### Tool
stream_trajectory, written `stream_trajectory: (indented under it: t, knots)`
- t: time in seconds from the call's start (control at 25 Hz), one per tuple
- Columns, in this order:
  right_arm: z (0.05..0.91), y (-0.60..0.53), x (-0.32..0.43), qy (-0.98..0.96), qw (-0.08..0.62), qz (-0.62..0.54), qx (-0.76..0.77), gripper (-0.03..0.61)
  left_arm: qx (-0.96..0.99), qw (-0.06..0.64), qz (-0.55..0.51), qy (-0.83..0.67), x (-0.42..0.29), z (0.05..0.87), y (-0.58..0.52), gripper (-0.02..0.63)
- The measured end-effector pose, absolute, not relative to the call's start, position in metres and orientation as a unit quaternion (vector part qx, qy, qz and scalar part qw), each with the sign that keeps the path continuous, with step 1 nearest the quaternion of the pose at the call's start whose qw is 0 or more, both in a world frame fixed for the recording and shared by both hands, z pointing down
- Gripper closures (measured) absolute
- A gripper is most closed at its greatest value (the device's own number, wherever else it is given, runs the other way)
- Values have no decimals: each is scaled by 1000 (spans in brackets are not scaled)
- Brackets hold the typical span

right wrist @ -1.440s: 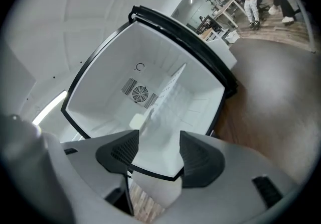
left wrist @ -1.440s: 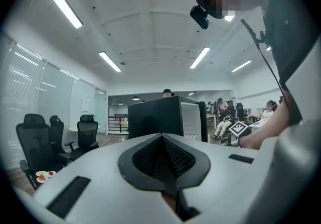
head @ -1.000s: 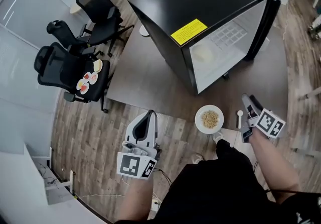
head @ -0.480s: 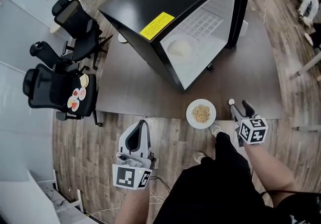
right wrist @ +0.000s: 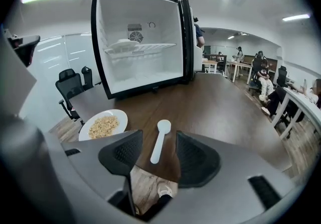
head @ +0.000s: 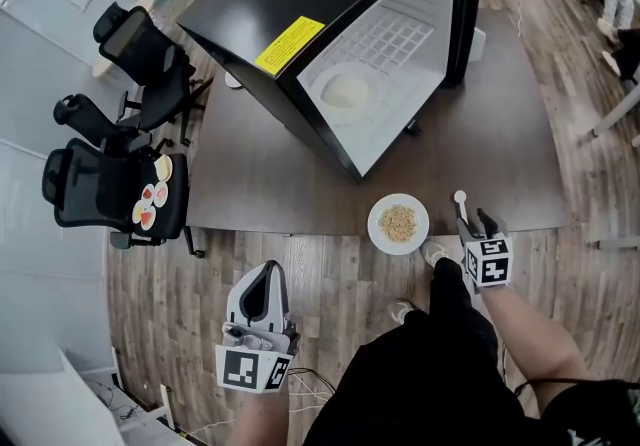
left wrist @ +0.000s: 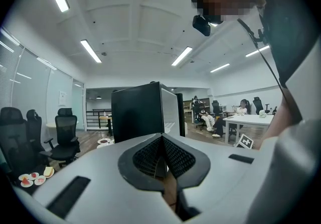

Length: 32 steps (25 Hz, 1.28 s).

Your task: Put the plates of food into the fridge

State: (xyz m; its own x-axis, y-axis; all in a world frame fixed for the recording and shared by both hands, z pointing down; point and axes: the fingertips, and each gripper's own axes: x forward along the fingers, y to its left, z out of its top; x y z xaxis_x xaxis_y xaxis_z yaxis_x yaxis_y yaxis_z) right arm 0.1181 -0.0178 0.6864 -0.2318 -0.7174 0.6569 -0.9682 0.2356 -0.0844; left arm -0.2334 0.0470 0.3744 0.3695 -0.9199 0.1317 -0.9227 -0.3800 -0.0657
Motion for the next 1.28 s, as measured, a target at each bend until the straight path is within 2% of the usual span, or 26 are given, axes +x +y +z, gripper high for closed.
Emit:
stream_trajectory:
  t: [0.12, 0.36, 0.56, 0.88, 1.04, 1.28]
  knots:
    - [698, -20, 118, -735, 265, 251, 571, 379, 825, 18, 74, -560, -239, 374, 53, 611]
    - [718, -17, 114, -732, 295, 247, 562, 382, 813, 37, 80, -576, -252, 385, 62, 611]
    - [727, -24, 114, -729, 308, 244, 561, 410, 815, 28, 76, -573, -247, 374, 59, 611]
    - [729, -24, 112, -732, 304, 244, 559, 458, 809, 24, 76, -582, -248, 369, 57, 611]
    - [726, -25, 114, -728, 303, 248, 562, 516, 809, 23, 79, -582, -244, 367, 54, 611]
    - [723, -33, 119, -732, 294, 255, 559, 518, 812, 18, 73, -579, -234, 364, 39, 611]
